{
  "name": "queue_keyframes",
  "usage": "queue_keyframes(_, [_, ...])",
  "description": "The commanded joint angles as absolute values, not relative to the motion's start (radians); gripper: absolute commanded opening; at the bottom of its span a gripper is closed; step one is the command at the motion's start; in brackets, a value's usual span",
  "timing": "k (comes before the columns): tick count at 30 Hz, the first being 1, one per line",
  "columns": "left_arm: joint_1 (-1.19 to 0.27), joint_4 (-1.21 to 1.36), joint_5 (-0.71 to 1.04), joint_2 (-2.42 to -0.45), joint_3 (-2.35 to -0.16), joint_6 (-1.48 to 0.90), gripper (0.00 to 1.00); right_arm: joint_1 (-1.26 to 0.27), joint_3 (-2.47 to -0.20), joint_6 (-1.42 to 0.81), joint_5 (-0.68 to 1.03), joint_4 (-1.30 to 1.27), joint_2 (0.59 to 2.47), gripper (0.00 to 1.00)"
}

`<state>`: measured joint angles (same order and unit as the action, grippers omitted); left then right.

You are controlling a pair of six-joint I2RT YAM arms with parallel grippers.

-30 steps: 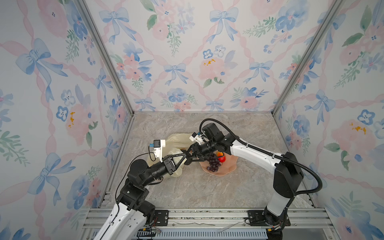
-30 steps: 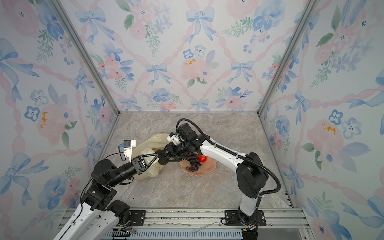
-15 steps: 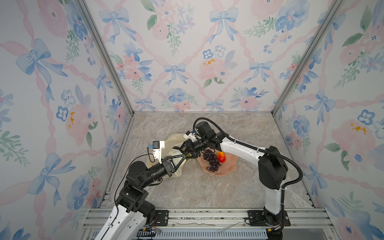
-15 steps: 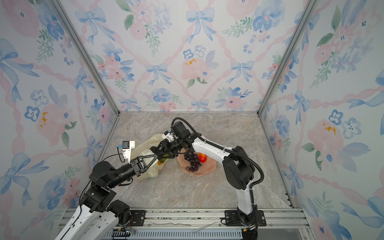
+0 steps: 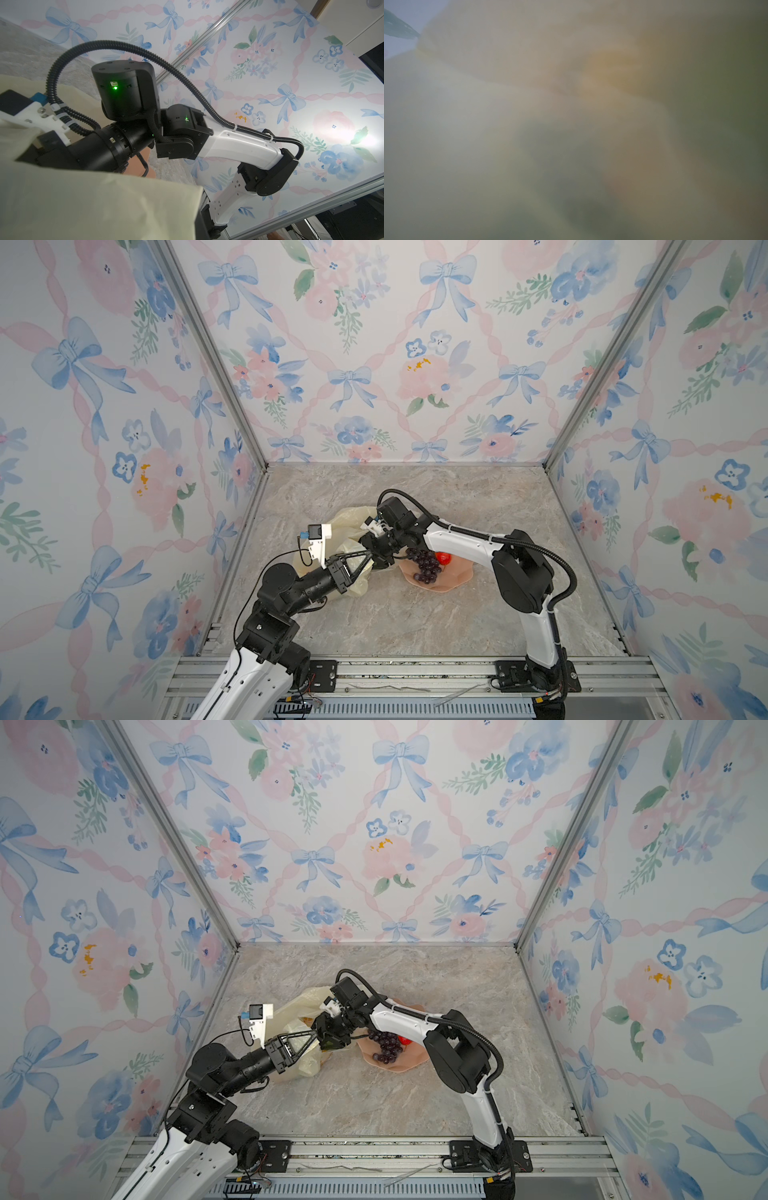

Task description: Place the fruits into the plastic bag

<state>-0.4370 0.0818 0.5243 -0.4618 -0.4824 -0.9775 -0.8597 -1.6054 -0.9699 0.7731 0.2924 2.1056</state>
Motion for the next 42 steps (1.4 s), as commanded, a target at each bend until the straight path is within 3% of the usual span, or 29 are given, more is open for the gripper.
queue_keyframes(1, [-0.434, 0.123, 0.509, -0.454, -0.474, -0.943, 0.0, -0.869, -1.654, -0.983, 0.766, 0.266, 2.139, 0.55])
queue_keyframes(14, [-0.434, 0.091, 0.473, -0.425, -0.472, -0.966, 0.0, -0.879, -1.696, -1.028, 0.839, 0.161, 2.168, 0.78])
queue_keyframes(31, [-0.435, 0.032, 0.463, -0.418, -0.48, -0.933, 0.0, -0.826, -1.665, -0.845, 0.711, 0.364, 2.012, 0.8])
queue_keyframes(42, [-0.434, 0.02, 0.463, -0.424, -0.487, -0.944, 0.0, -0.692, -1.777, -0.721, 0.568, 0.472, 1.995, 0.81])
